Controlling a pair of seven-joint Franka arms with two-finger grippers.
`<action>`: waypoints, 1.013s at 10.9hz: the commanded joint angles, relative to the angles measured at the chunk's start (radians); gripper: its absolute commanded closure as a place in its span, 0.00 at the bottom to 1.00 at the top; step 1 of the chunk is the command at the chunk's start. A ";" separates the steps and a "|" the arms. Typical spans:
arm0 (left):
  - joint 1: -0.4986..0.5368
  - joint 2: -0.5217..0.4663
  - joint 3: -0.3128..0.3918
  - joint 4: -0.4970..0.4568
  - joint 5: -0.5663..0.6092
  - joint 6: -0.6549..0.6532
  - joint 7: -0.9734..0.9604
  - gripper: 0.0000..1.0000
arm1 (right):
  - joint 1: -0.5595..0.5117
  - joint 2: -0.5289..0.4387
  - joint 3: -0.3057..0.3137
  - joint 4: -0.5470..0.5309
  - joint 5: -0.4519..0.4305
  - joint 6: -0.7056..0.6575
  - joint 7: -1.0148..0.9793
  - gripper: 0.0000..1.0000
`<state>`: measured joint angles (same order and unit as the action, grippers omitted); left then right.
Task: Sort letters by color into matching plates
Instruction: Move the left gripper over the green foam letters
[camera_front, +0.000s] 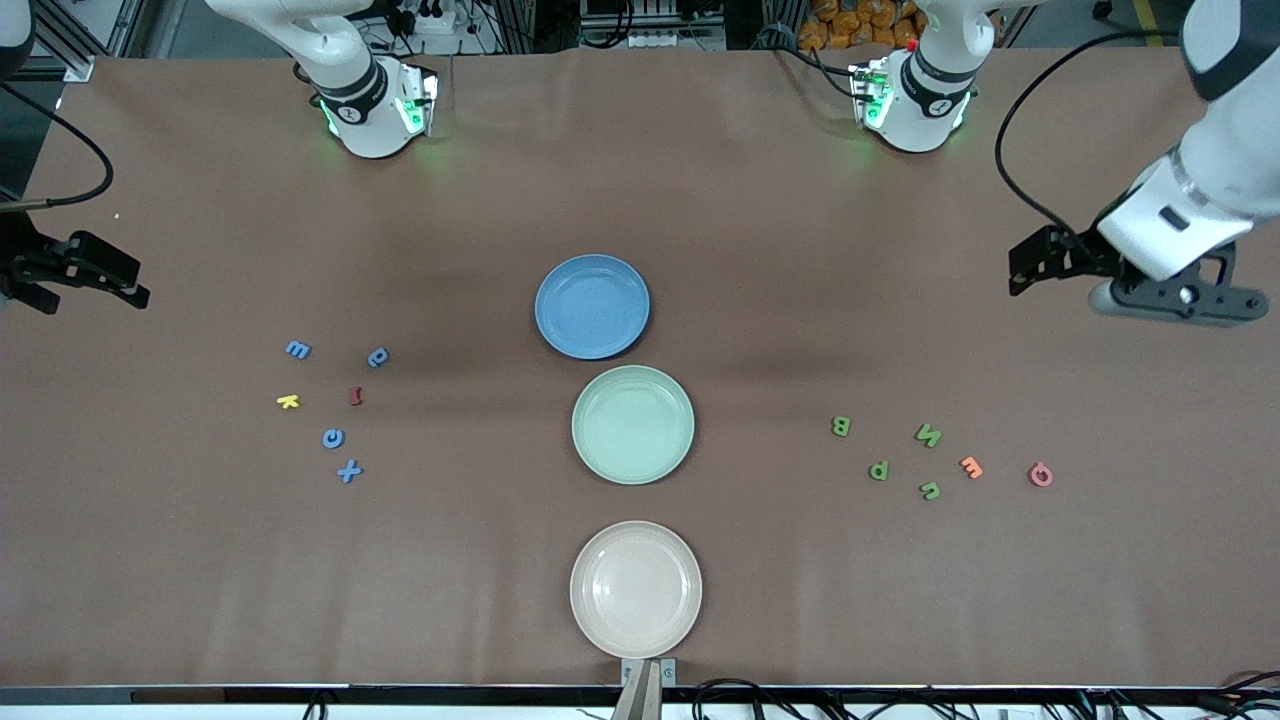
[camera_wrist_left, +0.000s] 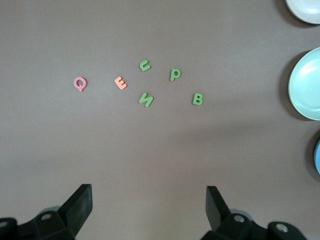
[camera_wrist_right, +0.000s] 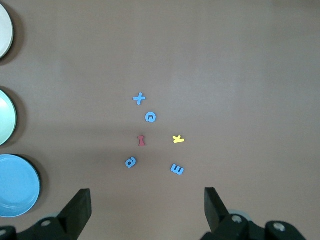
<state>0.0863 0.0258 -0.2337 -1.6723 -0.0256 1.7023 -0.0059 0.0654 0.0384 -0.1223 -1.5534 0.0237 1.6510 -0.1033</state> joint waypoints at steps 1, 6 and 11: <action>0.000 0.113 -0.003 0.051 -0.007 0.017 -0.067 0.00 | -0.010 -0.020 0.010 -0.019 0.001 0.009 0.014 0.00; -0.043 0.298 -0.006 0.051 0.053 0.189 -0.343 0.00 | -0.024 -0.018 0.010 -0.020 0.004 0.009 0.013 0.00; -0.088 0.497 -0.012 0.054 0.228 0.453 -0.350 0.00 | -0.012 -0.005 0.013 -0.007 0.004 0.001 0.016 0.00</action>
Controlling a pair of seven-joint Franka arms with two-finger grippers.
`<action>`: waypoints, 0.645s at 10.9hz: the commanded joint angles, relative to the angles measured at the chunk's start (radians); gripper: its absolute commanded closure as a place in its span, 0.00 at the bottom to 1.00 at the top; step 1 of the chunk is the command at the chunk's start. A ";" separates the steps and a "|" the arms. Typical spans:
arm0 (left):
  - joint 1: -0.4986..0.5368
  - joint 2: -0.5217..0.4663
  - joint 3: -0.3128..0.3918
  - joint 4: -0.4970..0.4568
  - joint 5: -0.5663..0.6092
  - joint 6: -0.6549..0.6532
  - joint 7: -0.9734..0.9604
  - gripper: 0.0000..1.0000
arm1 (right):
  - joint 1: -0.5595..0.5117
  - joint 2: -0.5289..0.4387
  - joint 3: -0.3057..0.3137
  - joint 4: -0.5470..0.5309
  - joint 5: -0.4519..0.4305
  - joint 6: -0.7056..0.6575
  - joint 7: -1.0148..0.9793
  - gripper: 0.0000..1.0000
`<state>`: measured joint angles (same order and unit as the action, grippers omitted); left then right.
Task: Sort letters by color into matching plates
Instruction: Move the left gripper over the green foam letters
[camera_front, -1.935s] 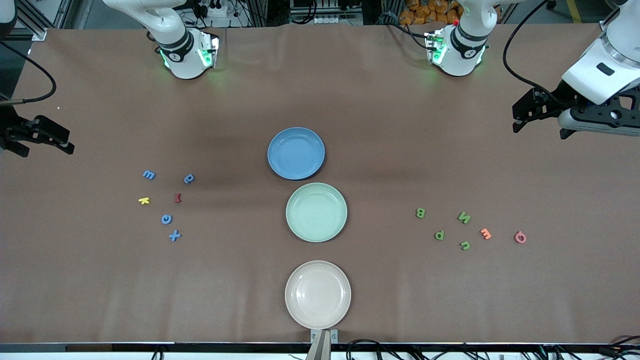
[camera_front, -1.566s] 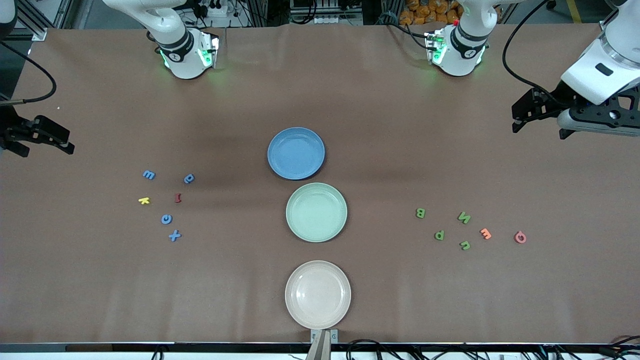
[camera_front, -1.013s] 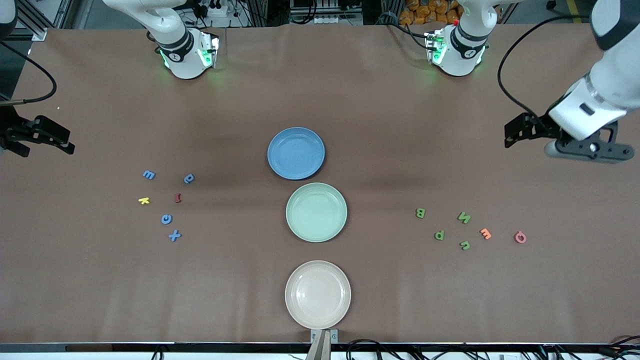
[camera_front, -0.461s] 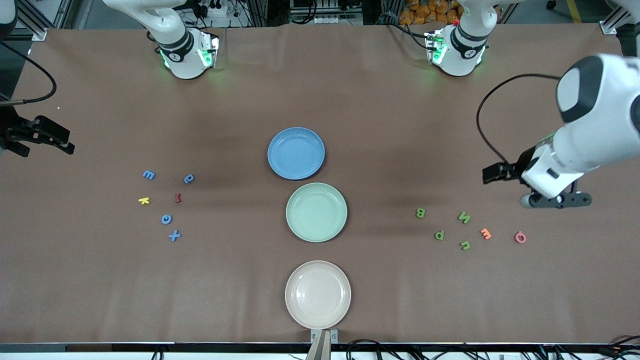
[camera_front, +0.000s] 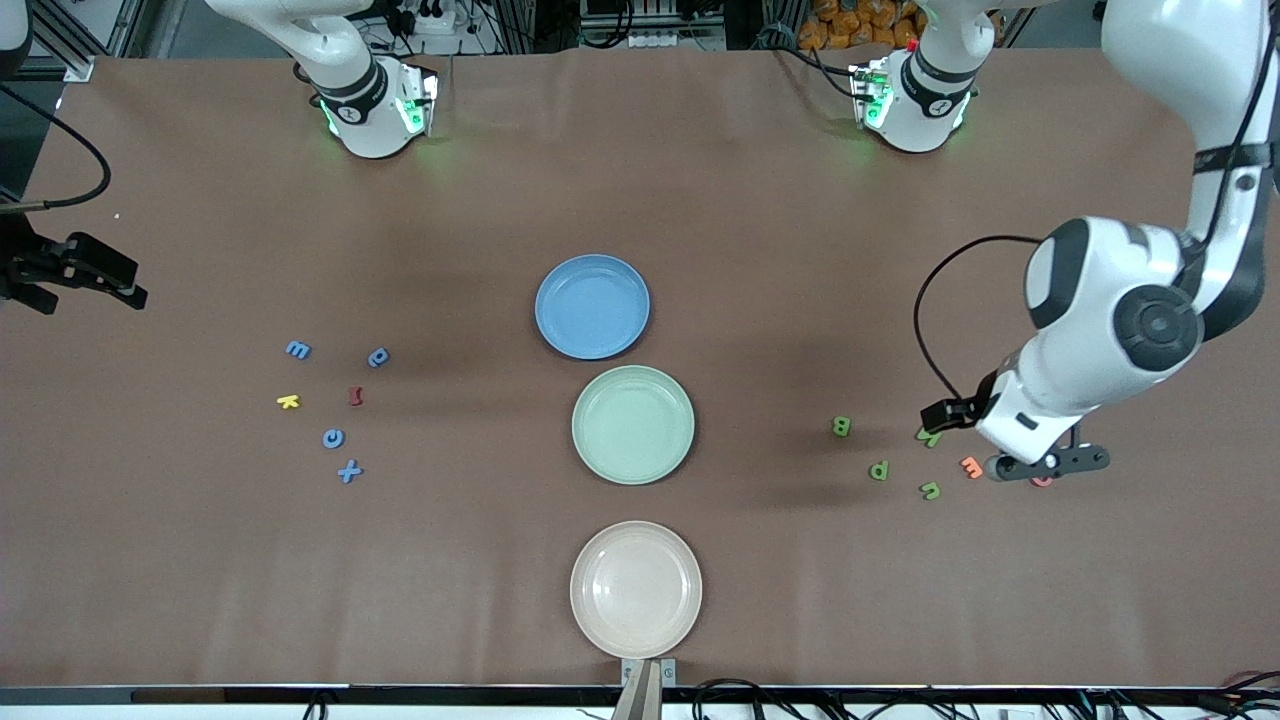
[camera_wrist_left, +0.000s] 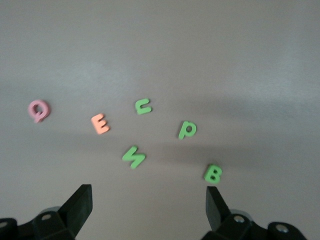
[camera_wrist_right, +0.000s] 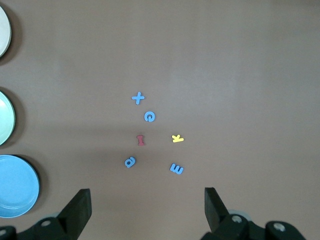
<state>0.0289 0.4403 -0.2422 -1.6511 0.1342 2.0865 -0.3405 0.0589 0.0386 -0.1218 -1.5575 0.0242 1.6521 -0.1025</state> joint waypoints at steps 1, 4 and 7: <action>-0.030 0.109 -0.003 0.040 0.068 0.105 -0.015 0.00 | 0.004 0.003 0.013 -0.004 0.003 -0.006 0.015 0.00; -0.043 0.211 -0.002 0.111 0.094 0.119 -0.015 0.00 | 0.010 0.033 0.013 -0.010 -0.003 -0.034 0.009 0.00; -0.043 0.264 0.001 0.112 0.107 0.200 -0.023 0.00 | 0.003 0.087 0.014 -0.013 0.000 -0.020 0.004 0.00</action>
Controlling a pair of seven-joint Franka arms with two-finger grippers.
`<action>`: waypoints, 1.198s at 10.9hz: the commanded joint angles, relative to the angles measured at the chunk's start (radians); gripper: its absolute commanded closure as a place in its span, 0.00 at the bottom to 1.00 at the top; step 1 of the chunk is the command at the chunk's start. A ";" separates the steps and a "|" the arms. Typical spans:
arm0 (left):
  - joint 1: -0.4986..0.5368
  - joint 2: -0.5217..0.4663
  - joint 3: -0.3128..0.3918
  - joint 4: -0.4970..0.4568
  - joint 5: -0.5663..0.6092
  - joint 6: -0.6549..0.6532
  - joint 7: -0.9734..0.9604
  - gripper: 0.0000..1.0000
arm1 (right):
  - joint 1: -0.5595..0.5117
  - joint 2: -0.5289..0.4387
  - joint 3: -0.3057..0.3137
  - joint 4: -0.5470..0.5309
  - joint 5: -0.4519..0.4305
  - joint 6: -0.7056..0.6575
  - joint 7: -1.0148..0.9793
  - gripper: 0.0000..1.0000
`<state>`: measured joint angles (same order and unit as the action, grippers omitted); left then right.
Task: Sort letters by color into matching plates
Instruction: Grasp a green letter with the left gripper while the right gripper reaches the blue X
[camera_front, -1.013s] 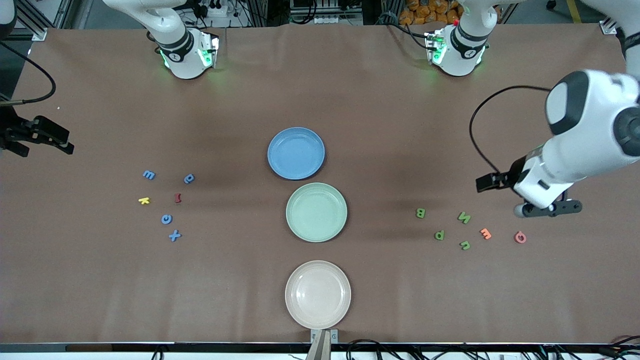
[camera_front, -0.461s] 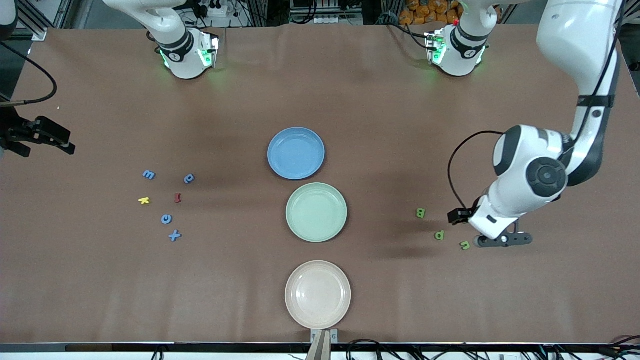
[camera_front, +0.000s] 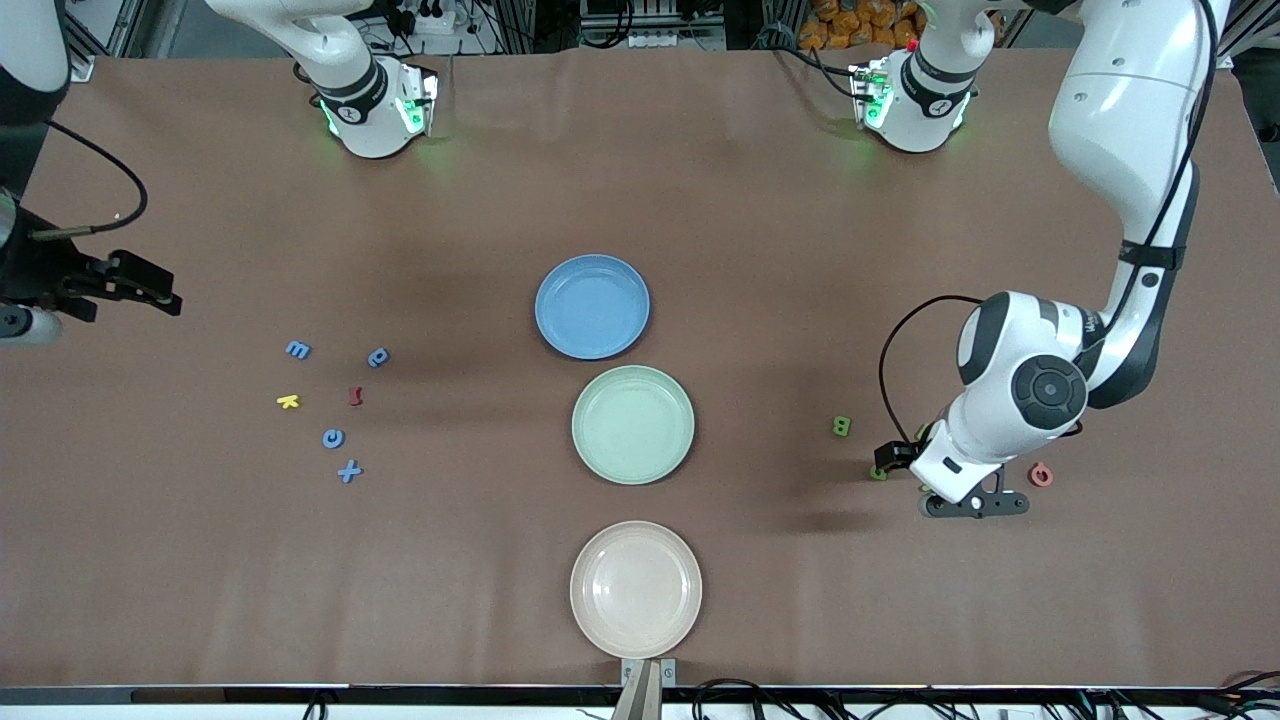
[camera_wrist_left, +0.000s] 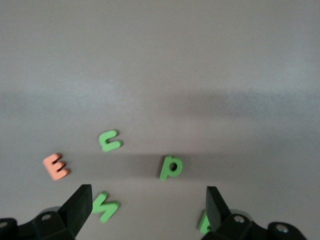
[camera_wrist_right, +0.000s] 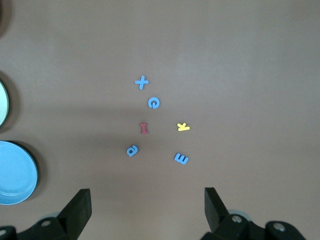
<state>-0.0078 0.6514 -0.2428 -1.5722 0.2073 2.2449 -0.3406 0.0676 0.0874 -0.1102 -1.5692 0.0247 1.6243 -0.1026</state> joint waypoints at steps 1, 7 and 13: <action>-0.007 0.069 0.004 0.034 0.046 0.077 -0.023 0.00 | -0.009 0.073 0.003 -0.003 0.001 0.034 0.004 0.00; -0.040 0.158 0.005 0.032 0.113 0.111 -0.012 0.00 | 0.027 0.314 0.004 -0.005 0.001 0.274 -0.112 0.00; -0.038 0.174 0.005 0.031 0.113 0.111 0.032 0.00 | 0.063 0.523 0.010 -0.005 0.000 0.479 -0.333 0.01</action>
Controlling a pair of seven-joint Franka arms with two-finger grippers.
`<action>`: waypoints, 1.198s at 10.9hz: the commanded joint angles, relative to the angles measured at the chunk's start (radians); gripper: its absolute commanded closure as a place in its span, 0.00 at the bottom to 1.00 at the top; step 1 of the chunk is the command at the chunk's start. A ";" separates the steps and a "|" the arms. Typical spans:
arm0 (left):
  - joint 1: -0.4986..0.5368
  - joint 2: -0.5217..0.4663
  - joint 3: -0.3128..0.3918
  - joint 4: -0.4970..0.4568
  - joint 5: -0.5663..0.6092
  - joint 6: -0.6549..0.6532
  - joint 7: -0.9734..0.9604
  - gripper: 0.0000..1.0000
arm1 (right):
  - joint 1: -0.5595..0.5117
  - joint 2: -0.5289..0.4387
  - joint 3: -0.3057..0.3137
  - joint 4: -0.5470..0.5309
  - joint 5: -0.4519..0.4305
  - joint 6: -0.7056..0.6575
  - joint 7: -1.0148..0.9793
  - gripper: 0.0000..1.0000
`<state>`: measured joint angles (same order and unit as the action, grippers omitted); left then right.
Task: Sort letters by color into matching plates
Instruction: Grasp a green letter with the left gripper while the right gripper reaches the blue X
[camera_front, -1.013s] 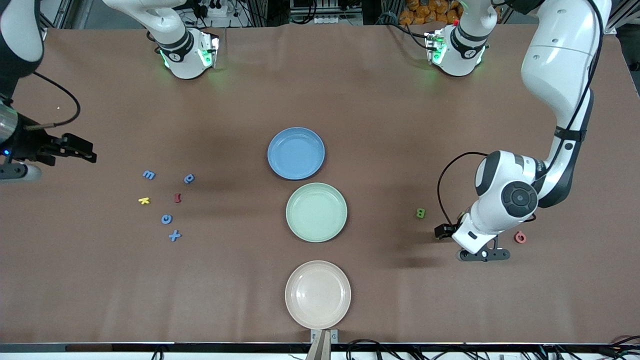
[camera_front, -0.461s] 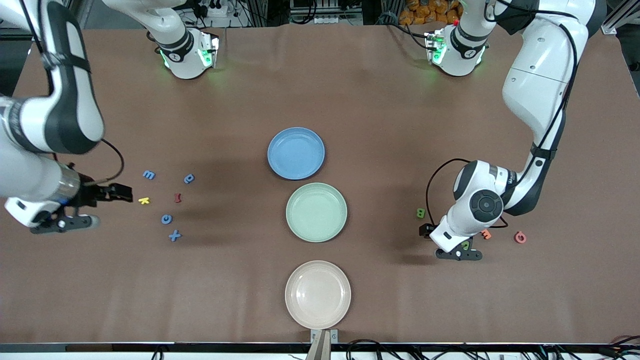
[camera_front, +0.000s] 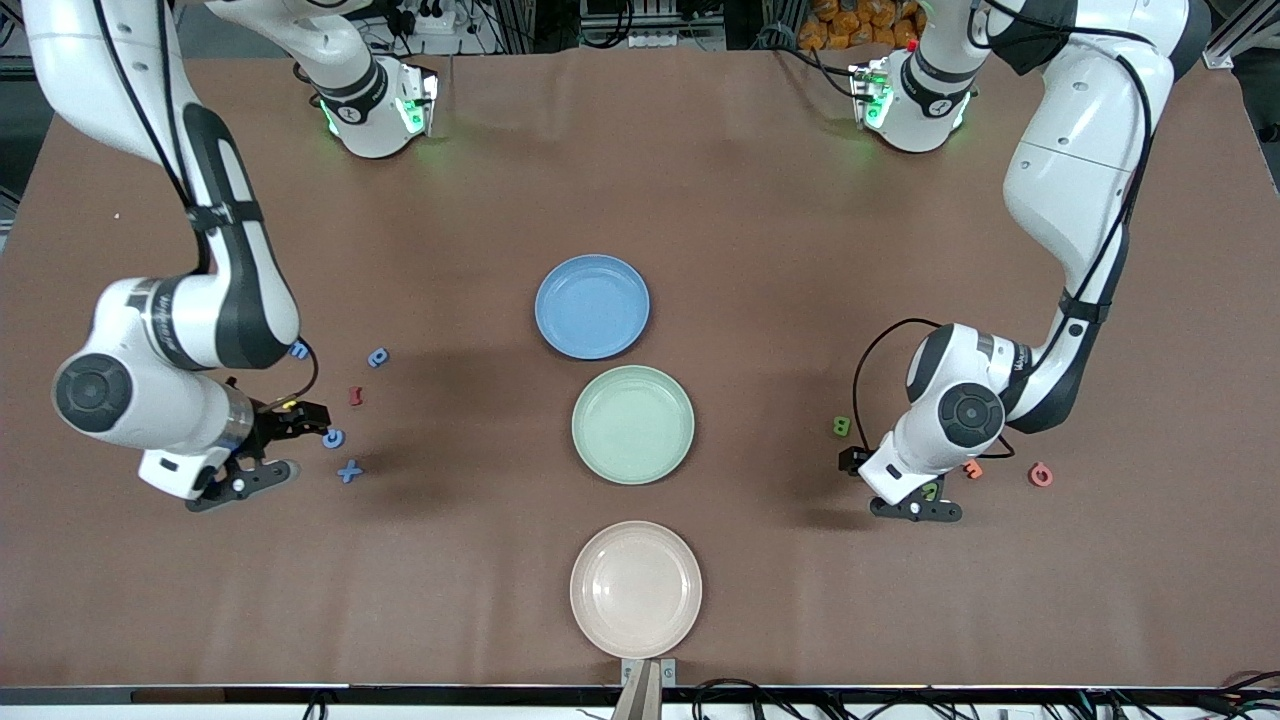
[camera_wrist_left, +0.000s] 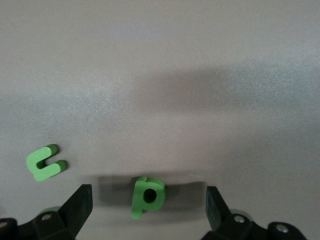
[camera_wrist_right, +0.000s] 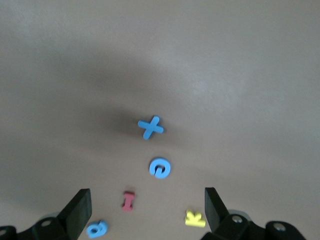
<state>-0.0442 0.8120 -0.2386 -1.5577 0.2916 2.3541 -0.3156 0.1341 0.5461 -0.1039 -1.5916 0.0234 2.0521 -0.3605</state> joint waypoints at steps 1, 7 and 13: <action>0.000 0.013 0.001 0.016 0.029 0.004 0.006 0.00 | -0.013 0.086 0.015 0.018 0.001 0.075 -0.099 0.02; -0.005 0.007 0.002 0.015 -0.035 0.004 -0.151 1.00 | -0.048 0.195 0.064 0.018 0.006 0.161 -0.318 0.28; -0.006 -0.010 -0.008 0.021 -0.049 0.004 -0.209 1.00 | -0.077 0.213 0.090 0.025 0.012 0.207 -0.316 0.29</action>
<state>-0.0455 0.8144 -0.2438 -1.5429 0.2635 2.3545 -0.4678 0.0793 0.7413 -0.0350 -1.5818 0.0264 2.2352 -0.6556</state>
